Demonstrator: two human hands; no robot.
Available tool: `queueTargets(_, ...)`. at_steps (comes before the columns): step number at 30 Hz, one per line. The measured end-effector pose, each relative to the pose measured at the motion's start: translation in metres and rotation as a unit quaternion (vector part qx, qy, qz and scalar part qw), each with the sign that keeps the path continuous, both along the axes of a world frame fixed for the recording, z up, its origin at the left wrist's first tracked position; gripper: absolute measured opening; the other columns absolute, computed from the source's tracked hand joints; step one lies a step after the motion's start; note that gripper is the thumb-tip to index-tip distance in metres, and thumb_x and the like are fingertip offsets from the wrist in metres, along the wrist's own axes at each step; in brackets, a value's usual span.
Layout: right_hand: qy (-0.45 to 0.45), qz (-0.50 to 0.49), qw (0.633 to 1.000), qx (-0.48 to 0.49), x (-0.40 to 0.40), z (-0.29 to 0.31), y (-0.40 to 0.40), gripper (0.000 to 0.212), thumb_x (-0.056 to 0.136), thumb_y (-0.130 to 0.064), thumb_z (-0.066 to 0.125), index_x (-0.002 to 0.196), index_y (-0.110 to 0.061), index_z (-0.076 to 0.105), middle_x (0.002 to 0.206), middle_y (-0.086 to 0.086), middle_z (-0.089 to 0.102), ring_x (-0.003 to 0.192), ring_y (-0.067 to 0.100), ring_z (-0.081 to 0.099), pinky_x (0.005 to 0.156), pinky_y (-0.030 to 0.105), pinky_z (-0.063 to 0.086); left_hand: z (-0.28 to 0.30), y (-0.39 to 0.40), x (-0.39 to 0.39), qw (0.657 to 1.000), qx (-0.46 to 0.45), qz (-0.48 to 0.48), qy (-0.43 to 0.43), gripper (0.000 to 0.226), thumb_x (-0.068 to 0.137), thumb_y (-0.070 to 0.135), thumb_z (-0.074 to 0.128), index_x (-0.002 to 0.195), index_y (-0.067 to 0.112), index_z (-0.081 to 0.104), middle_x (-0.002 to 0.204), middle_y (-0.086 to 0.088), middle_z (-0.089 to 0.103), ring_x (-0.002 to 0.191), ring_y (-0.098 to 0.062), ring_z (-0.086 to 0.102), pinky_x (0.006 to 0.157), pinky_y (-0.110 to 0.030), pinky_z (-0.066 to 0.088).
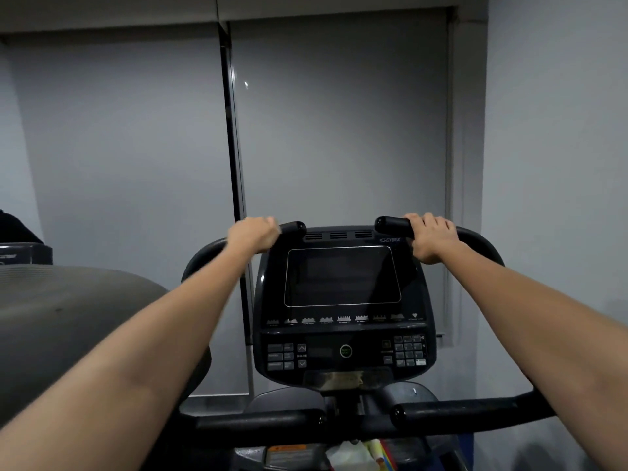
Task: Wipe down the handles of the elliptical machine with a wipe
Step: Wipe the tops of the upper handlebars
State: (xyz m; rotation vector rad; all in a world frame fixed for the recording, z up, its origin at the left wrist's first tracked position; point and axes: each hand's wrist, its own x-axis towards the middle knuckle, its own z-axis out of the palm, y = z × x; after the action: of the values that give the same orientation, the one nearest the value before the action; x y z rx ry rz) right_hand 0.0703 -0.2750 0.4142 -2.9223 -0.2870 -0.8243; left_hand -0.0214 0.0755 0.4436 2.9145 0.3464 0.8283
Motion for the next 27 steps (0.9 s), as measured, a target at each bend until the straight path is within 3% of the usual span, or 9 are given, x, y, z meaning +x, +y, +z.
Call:
queueTargets(4,-0.006,0.005,1.0,0.006,0.001,-0.003,-0.002,0.055,0.1,-0.035,0.045,0.15,-0.031,0.021,0.138,0.01,0.041,0.132,0.033,0.037,0.116,0.045,0.02,-0.011,-0.046,0.018,0.991,0.081,-0.074,-0.073,0.042,0.106,0.035,0.021,0.11,0.01,0.054,0.108,-0.017,0.067,0.099,-0.039,0.062,0.081,-0.041,0.046)
queueTargets(7,-0.001,0.011,1.0,0.009,-0.003,-0.003,-0.003,0.055,0.1,-0.034,0.045,0.15,-0.031,0.022,0.139,0.012,0.04,0.133,0.034,0.036,0.116,0.045,0.02,-0.036,-0.018,0.001,0.968,0.138,-0.128,-0.167,0.053,0.106,0.048,0.016,0.101,0.014,0.056,0.094,-0.005,0.061,0.088,-0.027,0.059,0.078,-0.039,0.044)
queueTargets(10,0.0,0.012,1.0,0.009,-0.006,-0.003,-0.003,0.056,0.1,-0.033,0.045,0.151,-0.03,0.022,0.142,0.013,0.039,0.134,0.036,0.036,0.116,0.045,0.02,-0.055,0.029,-0.022,0.965,0.144,-0.101,-0.194,0.05,0.107,0.046,0.015,0.098,0.015,0.054,0.09,-0.002,0.057,0.083,-0.024,0.053,0.077,-0.035,0.041)
queueTargets(12,-0.001,0.008,1.0,0.011,-0.007,-0.002,-0.002,0.056,0.1,-0.033,0.045,0.151,-0.029,0.021,0.143,0.013,0.039,0.135,0.036,0.035,0.117,0.045,0.019,-0.056,0.056,-0.036,0.975,0.089,-0.058,-0.193,0.052,0.106,0.045,0.015,0.097,0.013,0.054,0.09,-0.005,0.058,0.085,-0.028,0.056,0.074,-0.036,0.04)
queueTargets(15,-0.002,0.0,1.0,0.004,-0.007,-0.002,0.001,0.06,0.098,-0.03,0.046,0.152,-0.026,0.02,0.145,0.015,0.037,0.136,0.037,0.034,0.116,0.045,0.02,-0.048,0.083,-0.05,0.989,-0.104,0.001,-0.108,0.062,0.104,0.045,0.017,0.098,0.008,0.067,0.087,-0.011,0.071,0.09,-0.034,0.064,0.074,-0.036,0.042)
queueTargets(17,-0.002,-0.007,1.0,0.003,-0.007,-0.003,0.002,0.063,0.096,-0.028,0.047,0.153,-0.026,0.019,0.145,0.015,0.037,0.136,0.037,0.033,0.116,0.045,0.02,-0.034,0.089,-0.048,0.968,-0.249,0.011,-0.023,0.062,0.101,0.04,0.023,0.084,0.001,0.068,0.071,-0.014,0.071,0.073,-0.033,0.066,0.066,-0.033,0.045)
queueTargets(19,-0.007,-0.015,1.0,0.0,-0.006,-0.003,0.004,0.064,0.095,-0.026,0.048,0.152,-0.027,0.02,0.143,0.014,0.037,0.135,0.036,0.034,0.116,0.045,0.02,-0.013,0.08,-0.041,0.942,-0.33,0.027,0.064,0.053,0.1,0.033,0.026,0.088,-0.005,0.061,0.071,-0.019,0.065,0.061,-0.032,0.06,0.06,-0.034,0.049)
queueTargets(23,0.0,-0.019,1.0,-0.002,-0.005,-0.001,0.005,0.063,0.095,-0.026,0.049,0.151,-0.029,0.019,0.141,0.013,0.038,0.134,0.035,0.035,0.116,0.045,0.02,0.013,0.027,-0.02,0.972,-0.18,0.066,0.133,0.049,0.089,0.031,0.032,0.073,0.002,0.069,0.066,-0.013,0.071,0.059,-0.028,0.063,0.063,-0.03,0.049)
queueTargets(27,-0.007,-0.02,1.0,0.0,-0.004,-0.003,0.004,0.062,0.096,-0.027,0.049,0.15,-0.03,0.019,0.139,0.011,0.038,0.133,0.034,0.035,0.116,0.043,0.02,0.008,-0.028,0.018,0.999,0.017,0.028,0.014,0.048,0.098,0.029,0.025,0.111,0.008,0.066,0.12,-0.017,0.066,0.106,-0.035,0.062,0.081,-0.039,0.041)
